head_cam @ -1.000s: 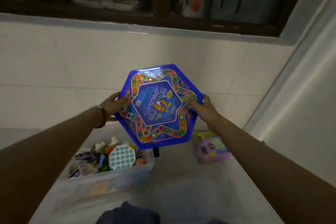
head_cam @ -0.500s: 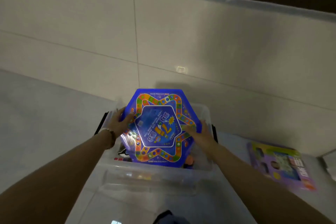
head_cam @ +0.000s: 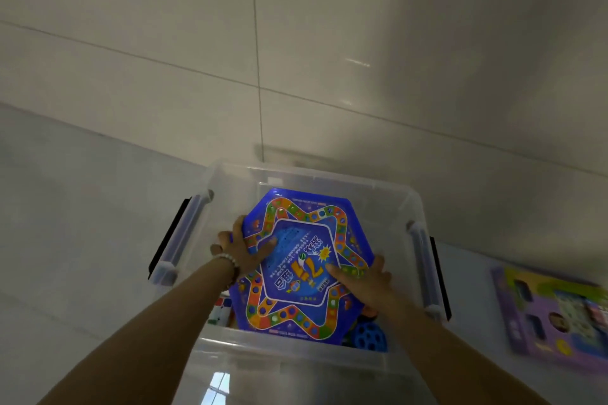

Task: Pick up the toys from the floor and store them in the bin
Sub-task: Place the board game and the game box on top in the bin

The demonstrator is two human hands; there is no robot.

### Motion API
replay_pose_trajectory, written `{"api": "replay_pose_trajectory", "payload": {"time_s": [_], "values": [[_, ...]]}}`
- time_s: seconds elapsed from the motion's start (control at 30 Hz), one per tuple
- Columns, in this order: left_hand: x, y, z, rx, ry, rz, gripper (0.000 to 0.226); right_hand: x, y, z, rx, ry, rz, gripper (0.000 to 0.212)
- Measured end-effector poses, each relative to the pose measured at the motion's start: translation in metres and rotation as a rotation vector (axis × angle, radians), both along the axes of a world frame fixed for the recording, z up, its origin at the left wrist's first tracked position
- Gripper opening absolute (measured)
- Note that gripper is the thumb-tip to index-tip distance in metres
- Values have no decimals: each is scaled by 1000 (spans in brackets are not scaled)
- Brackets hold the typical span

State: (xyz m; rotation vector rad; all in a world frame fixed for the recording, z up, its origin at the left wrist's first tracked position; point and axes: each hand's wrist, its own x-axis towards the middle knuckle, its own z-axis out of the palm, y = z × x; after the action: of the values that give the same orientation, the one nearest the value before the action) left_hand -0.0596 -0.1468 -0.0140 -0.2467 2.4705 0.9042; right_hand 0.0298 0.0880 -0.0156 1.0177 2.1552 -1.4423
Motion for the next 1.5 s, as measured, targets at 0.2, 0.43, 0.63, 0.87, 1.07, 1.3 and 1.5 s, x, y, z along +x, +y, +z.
{"api": "replay_pose_trajectory", "payload": {"time_s": [0.2, 0.43, 0.63, 0.87, 1.07, 1.3, 1.5], "values": [[-4, 0, 8, 59, -20, 26, 91, 2, 6, 4, -29, 17, 12, 88], [22, 55, 103, 137, 297, -191, 85, 12, 37, 88, -147, 97, 205, 88], [59, 171, 171, 422, 327, -295, 70, 65, 150, 167, 34, 291, 170, 74], [108, 333, 159, 177, 317, -759, 71, 185, 315, 164, 368, 113, 74, 79], [142, 413, 54, -206, 205, -977, 77, 260, 399, 93, 567, -95, 100, 78], [162, 457, -58, -276, -9, -953, 75, 266, 446, -8, 476, -108, -5, 73], [164, 486, -99, -290, -14, -998, 76, 261, 471, -67, 410, -166, -76, 97]]}}
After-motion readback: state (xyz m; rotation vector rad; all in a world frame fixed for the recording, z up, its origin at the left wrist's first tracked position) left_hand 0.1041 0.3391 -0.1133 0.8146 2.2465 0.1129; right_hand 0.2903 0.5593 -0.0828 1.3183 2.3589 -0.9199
